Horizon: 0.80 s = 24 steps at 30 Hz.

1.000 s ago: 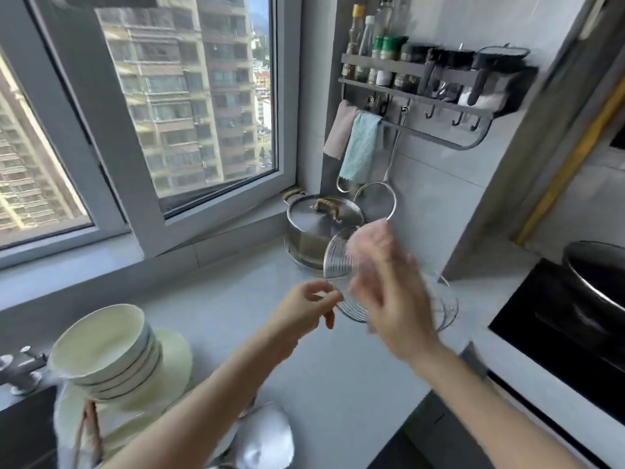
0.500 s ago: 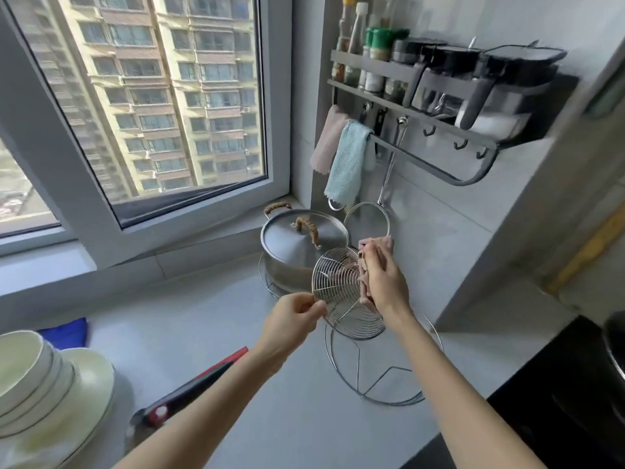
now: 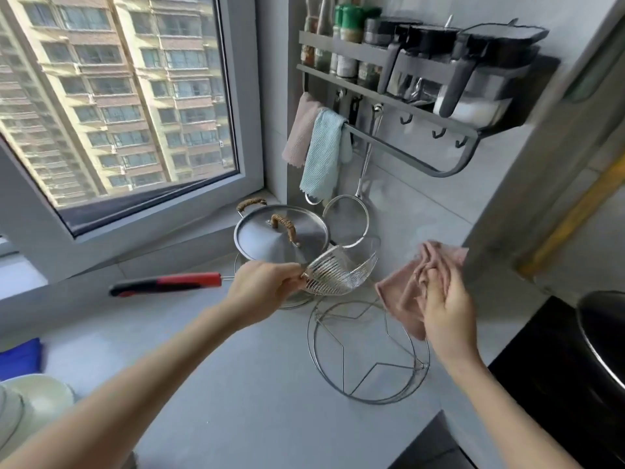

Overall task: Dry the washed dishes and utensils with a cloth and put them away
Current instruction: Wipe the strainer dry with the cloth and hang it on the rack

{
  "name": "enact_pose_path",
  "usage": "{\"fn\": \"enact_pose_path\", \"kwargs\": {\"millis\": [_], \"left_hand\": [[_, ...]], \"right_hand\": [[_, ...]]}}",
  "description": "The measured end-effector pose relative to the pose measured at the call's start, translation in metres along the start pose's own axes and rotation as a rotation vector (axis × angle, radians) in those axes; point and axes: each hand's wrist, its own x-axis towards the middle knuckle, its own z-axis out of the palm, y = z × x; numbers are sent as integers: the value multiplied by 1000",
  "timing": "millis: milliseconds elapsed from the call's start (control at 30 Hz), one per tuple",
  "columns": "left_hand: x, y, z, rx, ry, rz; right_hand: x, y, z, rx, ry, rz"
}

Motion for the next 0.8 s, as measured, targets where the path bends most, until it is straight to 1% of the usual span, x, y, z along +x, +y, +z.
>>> {"fn": "enact_pose_path", "kwargs": {"millis": [33,100,167,233,300,367,433,500,600,667,733,800], "left_hand": [[2,-4,-2,78,-15,181],[6,-7,-3,182,-113,478],[10,-6,0,231,-118,689],[15,1,2,243,-64,846],[17,6,-1,201,3,936],[18,3,-7,162,65,953],[16,-3,-12,108,81,929],[11,-5,-13,70,100,909],[5,0,-11,63,130,953],[6,2,-12,64,159,1003],[12,-1,-15,54,180,1008],[16,-7,-16,55,224,976]], "right_hand": [[5,-15,-10,29,-6,-16],[17,-42,-19,97,-107,-33],[33,-52,-12,147,-255,52],[48,-52,2,119,-443,168],[53,-46,14,42,-653,273],[48,-40,21,-11,-864,349],[38,-34,21,-23,-1032,349],[30,-29,20,-43,-1128,324],[26,-24,23,-149,-1179,304],[22,-22,27,-164,-1143,297],[17,-16,29,-116,-1037,296],[12,-15,26,-28,-889,323]]}}
